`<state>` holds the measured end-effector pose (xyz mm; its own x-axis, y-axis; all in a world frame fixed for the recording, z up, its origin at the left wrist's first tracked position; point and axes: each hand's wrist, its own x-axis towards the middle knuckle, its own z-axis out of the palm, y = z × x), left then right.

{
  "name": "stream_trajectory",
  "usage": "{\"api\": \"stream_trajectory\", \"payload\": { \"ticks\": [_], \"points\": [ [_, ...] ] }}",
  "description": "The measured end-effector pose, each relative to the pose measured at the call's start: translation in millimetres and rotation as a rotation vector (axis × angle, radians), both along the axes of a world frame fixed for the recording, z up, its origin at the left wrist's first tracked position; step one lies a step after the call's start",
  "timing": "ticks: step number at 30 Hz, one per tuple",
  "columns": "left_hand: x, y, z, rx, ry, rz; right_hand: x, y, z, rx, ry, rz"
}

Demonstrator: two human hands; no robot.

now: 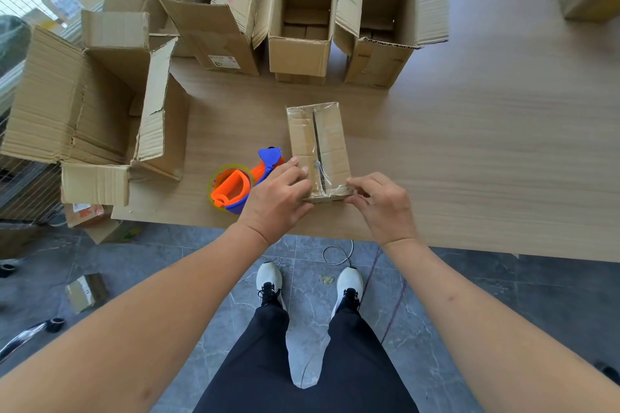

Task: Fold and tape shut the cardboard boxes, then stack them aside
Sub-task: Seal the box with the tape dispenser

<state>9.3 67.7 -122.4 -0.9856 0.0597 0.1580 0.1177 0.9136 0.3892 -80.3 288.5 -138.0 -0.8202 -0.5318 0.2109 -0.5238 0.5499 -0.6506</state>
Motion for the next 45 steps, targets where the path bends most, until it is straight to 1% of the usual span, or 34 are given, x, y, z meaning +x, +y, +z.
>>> {"api": "stream_trajectory", "payload": {
  "ticks": [2, 5, 7, 9, 12, 14, 19, 23, 27, 30, 33, 36, 39, 42, 43, 45],
  "points": [
    [0.7, 1.4, 0.7, 0.000, -0.014, 0.004, 2.2, 3.8, 3.6, -0.045, -0.109, -0.085],
    [-0.9, 5.2, -0.3, 0.002, 0.013, 0.018, 5.1, 6.7, 4.2, -0.092, -0.292, -0.179],
    [-3.6, 9.6, 1.4, 0.003, 0.018, 0.061, 9.3, 6.2, 2.2, -0.119, -0.304, -0.197],
    [-4.2, 13.5, 1.3, 0.011, 0.018, 0.088, 14.0, 4.2, 0.3, -0.122, -0.264, -0.213],
    [-1.1, 13.8, -7.2, 0.032, 0.046, 0.055, 29.0, -3.2, -2.7, -0.020, -0.187, -0.258],
    [0.5, 14.1, -13.0, 0.040, 0.073, 0.059, 39.6, -9.7, 0.8, 0.038, -0.202, -0.313],
    [-0.3, 19.7, -13.4, 0.045, 0.066, 0.074, 43.9, -28.5, 13.8, 0.142, -0.485, -0.332],
    [-1.0, 19.1, -11.1, 0.035, 0.032, 0.052, 30.3, -38.0, 23.4, 0.150, -0.591, -0.309],
    [-1.3, 21.4, -11.6, 0.034, 0.023, 0.038, 23.4, -38.8, 22.4, 0.135, -0.560, -0.295],
    [0.0, 23.6, -17.2, 0.044, 0.049, 0.063, 20.4, -38.5, 16.0, 0.115, -0.592, -0.312],
    [0.9, 24.6, -18.5, 0.030, 0.061, 0.070, 15.2, -32.9, 18.4, 0.090, -0.625, -0.283],
    [-0.4, 25.3, -9.6, 0.020, 0.048, -0.006, 1.7, -23.0, 24.1, 0.131, -0.613, -0.277],
    [-2.4, 21.6, 5.7, 0.069, 0.005, -0.126, -15.5, -13.2, 26.7, 0.176, -0.533, -0.279],
    [-10.6, 14.7, 15.5, 0.083, -0.008, -0.166, -22.9, -4.1, 33.8, 0.341, -0.423, -0.335],
    [-14.9, 12.5, 17.3, 0.074, -0.008, -0.158, -22.8, -1.7, 38.7, 0.398, -0.370, -0.373],
    [-25.2, 9.3, 20.3, 0.043, -0.039, -0.114, -18.7, 1.3, 48.5, 0.452, -0.188, -0.388]
  ]
}}
